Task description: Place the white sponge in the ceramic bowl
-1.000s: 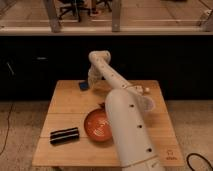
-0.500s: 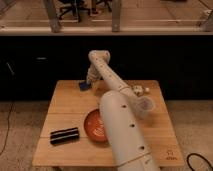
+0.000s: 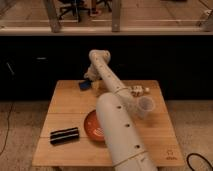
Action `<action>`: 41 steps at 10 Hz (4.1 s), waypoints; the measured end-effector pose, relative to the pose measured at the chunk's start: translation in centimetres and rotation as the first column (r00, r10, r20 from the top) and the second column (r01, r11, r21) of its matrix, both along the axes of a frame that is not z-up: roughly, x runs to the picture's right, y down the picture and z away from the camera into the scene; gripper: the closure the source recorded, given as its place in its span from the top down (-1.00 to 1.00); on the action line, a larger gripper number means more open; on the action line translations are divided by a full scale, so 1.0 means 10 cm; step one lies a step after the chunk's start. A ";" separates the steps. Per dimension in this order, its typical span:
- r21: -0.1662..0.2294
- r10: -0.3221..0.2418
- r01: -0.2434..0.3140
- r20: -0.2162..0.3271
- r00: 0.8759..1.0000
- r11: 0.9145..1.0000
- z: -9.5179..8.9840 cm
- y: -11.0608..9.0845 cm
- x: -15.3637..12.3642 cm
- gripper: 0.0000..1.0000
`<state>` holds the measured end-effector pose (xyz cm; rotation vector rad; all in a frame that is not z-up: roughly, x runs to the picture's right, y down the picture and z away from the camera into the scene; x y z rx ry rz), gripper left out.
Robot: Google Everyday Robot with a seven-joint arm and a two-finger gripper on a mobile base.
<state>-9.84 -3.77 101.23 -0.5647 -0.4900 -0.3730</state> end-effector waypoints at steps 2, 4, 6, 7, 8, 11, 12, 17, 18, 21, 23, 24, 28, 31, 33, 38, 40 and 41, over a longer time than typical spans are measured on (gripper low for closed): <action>-0.008 0.043 -0.043 0.002 0.999 0.999 0.01 -0.02 -0.01 0.60; -0.038 0.097 -0.097 -0.005 0.995 0.995 0.01 -0.02 0.03 0.60; -0.066 0.154 -0.157 -0.044 0.987 0.985 -0.01 -0.02 0.00 0.60; -0.084 0.204 -0.211 -0.080 0.976 0.974 -0.01 -0.03 0.03 0.60; -0.096 0.240 -0.250 -0.103 0.965 0.964 0.00 -0.03 0.06 0.60; -0.090 0.304 -0.317 -0.135 0.943 0.944 0.01 -0.02 0.07 0.60; -0.071 0.330 -0.342 -0.144 0.933 0.937 0.01 -0.02 0.10 0.60; 0.000 0.418 -0.423 -0.151 0.896 0.906 0.00 -0.01 0.12 0.60; 0.005 0.437 -0.441 -0.152 0.887 0.897 0.01 -0.02 0.13 0.60; 0.005 0.479 -0.484 -0.158 0.863 0.875 0.03 -0.06 0.14 0.60; 0.002 0.500 -0.506 -0.162 0.851 0.862 0.05 -0.08 0.11 0.60; 0.000 0.507 -0.514 -0.163 0.846 0.858 0.06 -0.09 0.10 0.60; -0.013 0.551 -0.563 -0.184 0.814 0.826 0.13 -0.10 0.07 0.60; -0.022 0.572 -0.587 -0.200 0.796 0.809 0.18 -0.09 0.06 0.60; -0.025 0.580 -0.597 -0.207 0.788 0.802 0.20 -0.09 0.07 0.60; -0.033 0.593 -0.612 -0.211 0.777 0.790 0.26 -0.07 0.06 0.60; -0.037 0.598 -0.617 -0.210 0.774 0.786 0.27 -0.07 0.05 0.60; -0.040 0.600 -0.620 -0.209 0.772 0.784 0.28 -0.07 0.04 0.60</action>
